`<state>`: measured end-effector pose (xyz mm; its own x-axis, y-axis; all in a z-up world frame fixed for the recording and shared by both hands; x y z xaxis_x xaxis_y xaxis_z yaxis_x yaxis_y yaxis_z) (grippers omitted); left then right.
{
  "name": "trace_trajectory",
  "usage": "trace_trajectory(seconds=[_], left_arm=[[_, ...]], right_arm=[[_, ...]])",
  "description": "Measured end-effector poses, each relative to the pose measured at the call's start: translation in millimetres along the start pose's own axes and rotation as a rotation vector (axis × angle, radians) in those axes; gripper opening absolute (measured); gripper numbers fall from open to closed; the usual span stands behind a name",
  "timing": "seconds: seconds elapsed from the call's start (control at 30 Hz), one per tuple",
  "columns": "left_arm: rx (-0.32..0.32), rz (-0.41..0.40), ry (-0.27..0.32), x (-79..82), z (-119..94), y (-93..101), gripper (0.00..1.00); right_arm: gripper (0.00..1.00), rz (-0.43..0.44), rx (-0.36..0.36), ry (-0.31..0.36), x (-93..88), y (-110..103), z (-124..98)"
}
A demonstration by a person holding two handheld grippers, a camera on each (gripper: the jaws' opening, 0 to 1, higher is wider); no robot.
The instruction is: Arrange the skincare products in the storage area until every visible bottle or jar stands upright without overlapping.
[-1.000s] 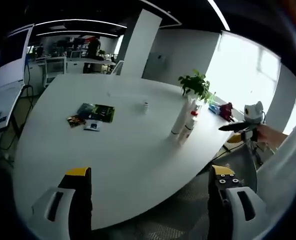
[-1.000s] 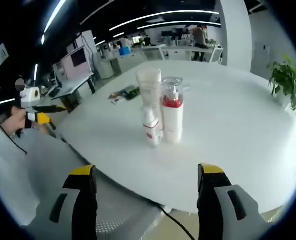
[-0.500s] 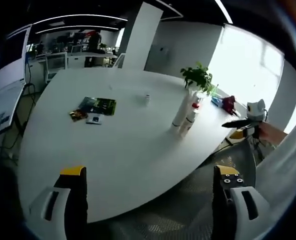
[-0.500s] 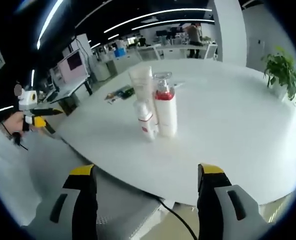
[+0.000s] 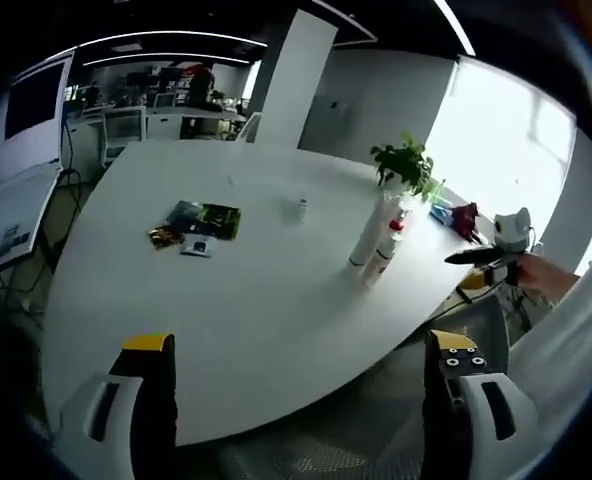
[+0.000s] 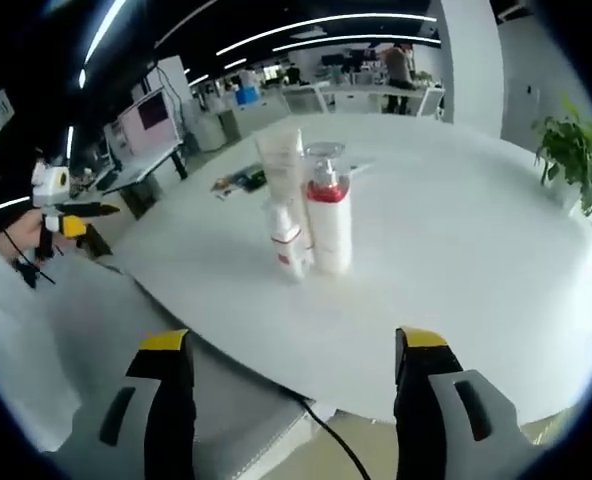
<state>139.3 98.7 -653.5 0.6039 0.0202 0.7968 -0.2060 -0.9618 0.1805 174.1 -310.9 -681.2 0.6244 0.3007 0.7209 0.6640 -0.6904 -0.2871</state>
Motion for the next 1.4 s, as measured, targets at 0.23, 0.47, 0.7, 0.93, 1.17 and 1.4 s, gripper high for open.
trace_trajectory(seconds=[0.23,0.47,0.7,0.93,1.17,1.4], left_arm=[[-0.006,0.002,0.004,0.0,3,-1.0,0.96],[-0.023,-0.011,-0.013,-2.4,18,-2.8,0.95],[-0.044,-0.012,-0.059,-3.8,38,4.5,0.95],[-0.097,0.007,-0.087,7.8,60,15.2,0.95],[-0.121,0.009,-0.079,20.9,77,29.4,0.97],[-0.134,-0.019,-0.093,19.5,81,30.6,0.96]], right_arm=[[0.83,-0.084,-0.03,-0.047,7.6,14,-4],[0.83,-0.182,-0.083,-0.091,29.2,47,-15],[0.8,-0.277,-0.106,-0.129,54.6,85,-18],[0.78,-0.376,-0.086,-0.2,81.2,118,-6],[0.76,-0.489,-0.033,-0.235,110.4,132,16],[0.73,-0.632,0.008,-0.321,145.1,160,43]])
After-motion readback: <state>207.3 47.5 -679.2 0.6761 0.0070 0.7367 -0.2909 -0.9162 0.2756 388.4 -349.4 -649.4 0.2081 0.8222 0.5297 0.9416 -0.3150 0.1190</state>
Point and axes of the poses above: the point that each gripper's makers call its tool centre point, and the gripper's own axes: z roughly forward along the fingers, y roughly to its right, x roughly out of its top, the point moved 6 cm from there along -z, roughly backward along the fingers, and after that the axes turned 12 degrees about x, right-handed, at the moved point
